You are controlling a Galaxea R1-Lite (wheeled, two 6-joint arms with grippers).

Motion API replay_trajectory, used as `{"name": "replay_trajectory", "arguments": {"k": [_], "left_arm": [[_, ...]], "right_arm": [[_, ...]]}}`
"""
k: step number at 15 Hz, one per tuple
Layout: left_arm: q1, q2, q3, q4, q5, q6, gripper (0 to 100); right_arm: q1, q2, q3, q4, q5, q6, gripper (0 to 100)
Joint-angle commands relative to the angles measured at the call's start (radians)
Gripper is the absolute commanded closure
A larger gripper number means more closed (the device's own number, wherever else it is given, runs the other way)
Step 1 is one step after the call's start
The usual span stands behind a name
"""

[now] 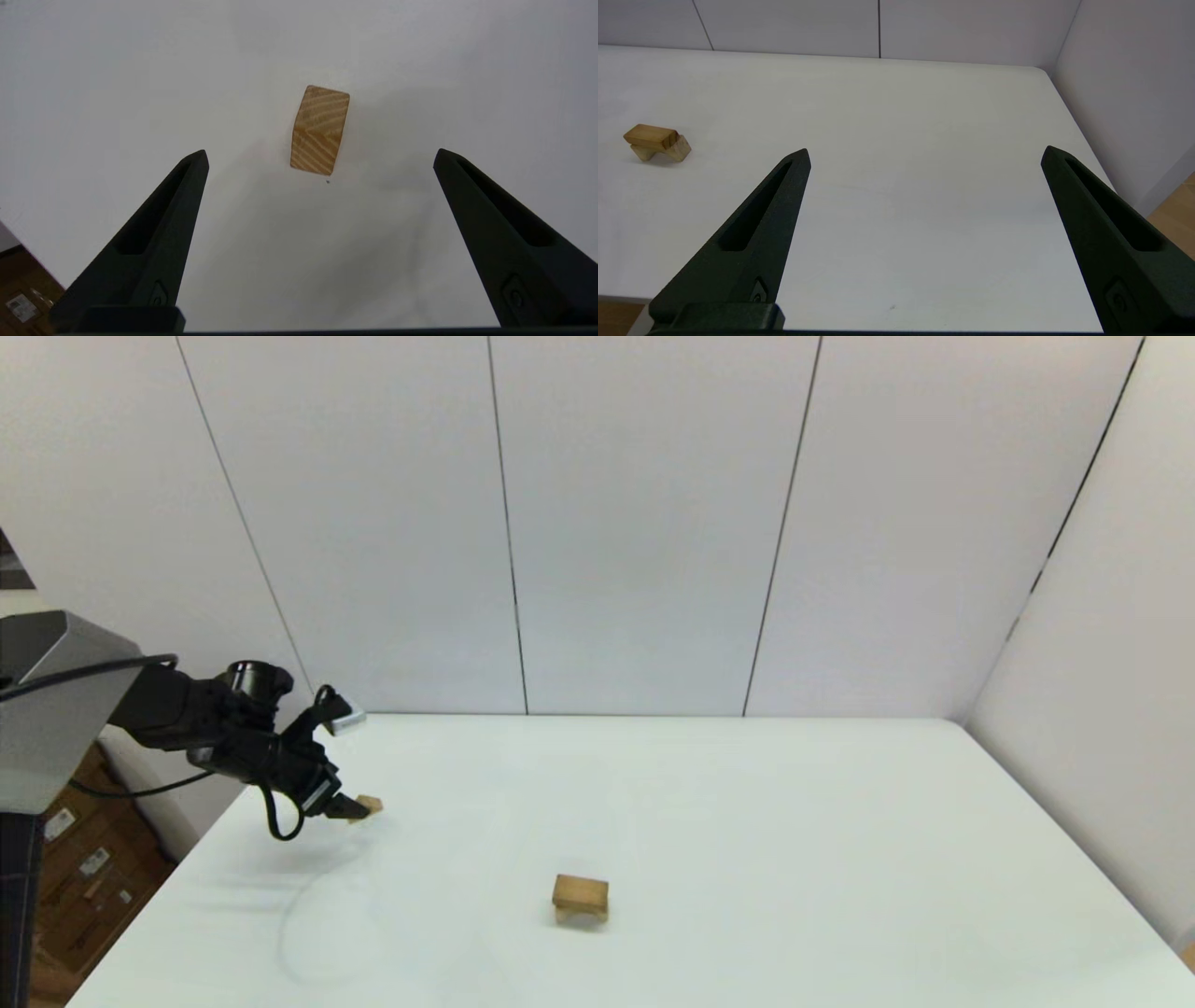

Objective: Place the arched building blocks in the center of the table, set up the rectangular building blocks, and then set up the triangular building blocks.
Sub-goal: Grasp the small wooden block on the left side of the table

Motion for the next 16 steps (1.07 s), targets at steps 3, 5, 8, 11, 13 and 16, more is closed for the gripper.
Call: {"name": "replay_trajectory", "arguments": {"k": [3, 5, 8, 11, 13, 16], "left_arm": [[-0.005, 0.080, -0.161, 0.182, -0.002, 0.023, 0], [-0.005, 0.094, -0.178, 0.183, -0.003, 0.021, 0], [-0.002, 0.117, -0.183, 0.180, -0.003, 0.021, 0], [0.003, 0.141, -0.193, 0.180, -0.003, 0.021, 0], [0.011, 0.151, -0.198, 0.180, -0.005, 0.021, 0], [0.015, 0.161, -0.206, 0.177, -0.007, 0.020, 0]], "right_arm": [[0.000, 0.001, 0.000, 0.000, 0.001, -0.001, 0], [0.000, 0.001, 0.000, -0.001, 0.001, -0.001, 0], [0.000, 0.001, 0.000, -0.001, 0.001, -0.001, 0], [0.000, 0.001, 0.000, 0.000, 0.001, -0.001, 0], [0.000, 0.001, 0.000, 0.000, 0.001, -0.001, 0], [0.000, 0.001, 0.000, 0.000, 0.001, -0.001, 0]]}}
